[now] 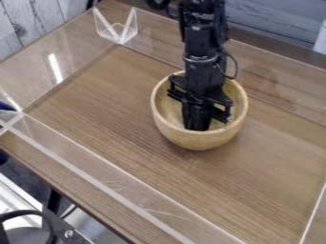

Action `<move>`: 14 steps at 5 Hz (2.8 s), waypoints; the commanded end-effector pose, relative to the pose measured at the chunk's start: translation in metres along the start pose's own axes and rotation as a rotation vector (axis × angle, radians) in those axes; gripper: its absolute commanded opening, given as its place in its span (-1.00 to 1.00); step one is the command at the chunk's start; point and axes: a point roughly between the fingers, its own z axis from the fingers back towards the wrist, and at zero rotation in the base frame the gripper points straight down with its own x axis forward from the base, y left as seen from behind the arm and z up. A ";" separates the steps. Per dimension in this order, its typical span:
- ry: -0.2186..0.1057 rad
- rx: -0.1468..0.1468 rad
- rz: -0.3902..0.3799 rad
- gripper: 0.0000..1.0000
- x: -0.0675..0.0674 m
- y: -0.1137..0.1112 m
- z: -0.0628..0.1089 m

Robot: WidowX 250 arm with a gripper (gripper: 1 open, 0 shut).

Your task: Remove the green block from inside the brown bowl and put it on the table

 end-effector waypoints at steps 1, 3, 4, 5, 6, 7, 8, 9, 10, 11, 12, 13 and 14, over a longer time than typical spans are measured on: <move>-0.048 0.013 -0.034 -1.00 0.017 -0.006 0.010; -0.038 0.008 -0.100 -1.00 0.033 -0.026 0.004; -0.037 0.005 -0.141 -1.00 0.046 -0.039 0.001; -0.056 0.009 -0.134 -1.00 0.043 -0.036 0.011; -0.076 0.013 -0.124 -1.00 0.040 -0.033 0.020; -0.099 0.019 -0.108 -1.00 0.035 -0.028 0.032; -0.144 0.035 -0.082 -1.00 0.025 -0.021 0.054; -0.187 0.055 -0.059 -1.00 0.017 -0.015 0.078; -0.223 0.068 0.003 -1.00 0.001 0.006 0.098; -0.234 0.073 0.080 -1.00 -0.016 0.035 0.107; -0.232 0.076 0.143 -1.00 -0.034 0.062 0.110; -0.225 0.083 0.178 -1.00 -0.046 0.075 0.107; -0.206 0.088 0.195 -1.00 -0.049 0.082 0.099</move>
